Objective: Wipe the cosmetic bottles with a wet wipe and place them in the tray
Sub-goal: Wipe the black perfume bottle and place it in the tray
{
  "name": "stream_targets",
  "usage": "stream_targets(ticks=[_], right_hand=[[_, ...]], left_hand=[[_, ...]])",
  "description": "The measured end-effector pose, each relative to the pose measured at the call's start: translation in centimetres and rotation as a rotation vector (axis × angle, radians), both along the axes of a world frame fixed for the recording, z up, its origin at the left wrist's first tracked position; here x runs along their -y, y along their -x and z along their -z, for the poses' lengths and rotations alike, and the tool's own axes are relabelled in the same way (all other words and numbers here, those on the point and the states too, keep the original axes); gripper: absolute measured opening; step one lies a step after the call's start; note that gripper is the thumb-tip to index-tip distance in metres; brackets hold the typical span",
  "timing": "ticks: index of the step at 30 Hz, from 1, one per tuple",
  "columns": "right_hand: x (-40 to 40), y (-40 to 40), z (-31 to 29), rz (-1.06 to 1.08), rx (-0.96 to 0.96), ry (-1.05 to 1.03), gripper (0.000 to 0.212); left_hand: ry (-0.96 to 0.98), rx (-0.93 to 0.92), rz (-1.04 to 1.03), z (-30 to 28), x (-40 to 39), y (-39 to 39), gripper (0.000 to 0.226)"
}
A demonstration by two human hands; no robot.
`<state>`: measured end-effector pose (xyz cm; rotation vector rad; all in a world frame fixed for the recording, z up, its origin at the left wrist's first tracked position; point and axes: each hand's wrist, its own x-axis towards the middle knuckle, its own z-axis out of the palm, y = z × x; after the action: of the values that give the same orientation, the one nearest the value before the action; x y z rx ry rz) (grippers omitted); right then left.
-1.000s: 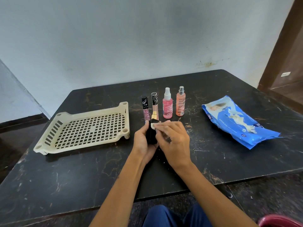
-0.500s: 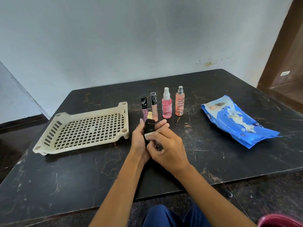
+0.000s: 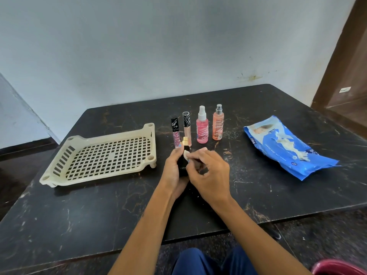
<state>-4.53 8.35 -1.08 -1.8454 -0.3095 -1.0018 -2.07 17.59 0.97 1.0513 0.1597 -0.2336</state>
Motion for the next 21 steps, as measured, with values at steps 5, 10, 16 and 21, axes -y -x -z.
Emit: stream_targets(ticks=[5, 10, 16, 21], right_hand=[[0.4, 0.0, -0.2, 0.072, 0.024, -0.043, 0.019], [0.9, -0.7, 0.1, 0.12, 0.011, -0.155, 0.022], [1.0, -0.9, -0.3, 0.079, -0.027, -0.203, 0.022], [0.7, -0.4, -0.3, -0.037, -0.038, -0.133, 0.025]], left_hand=[[-0.057, 0.117, 0.103, 0.3, -0.2, 0.0, 0.024], [-0.086, 0.173, 0.214, -0.1, -0.1, 0.3, 0.026], [-0.084, 0.134, 0.183, -0.1, 0.0, 0.4, 0.029], [-0.023, 0.096, 0.072, -0.2, 0.2, 0.3, 0.035]])
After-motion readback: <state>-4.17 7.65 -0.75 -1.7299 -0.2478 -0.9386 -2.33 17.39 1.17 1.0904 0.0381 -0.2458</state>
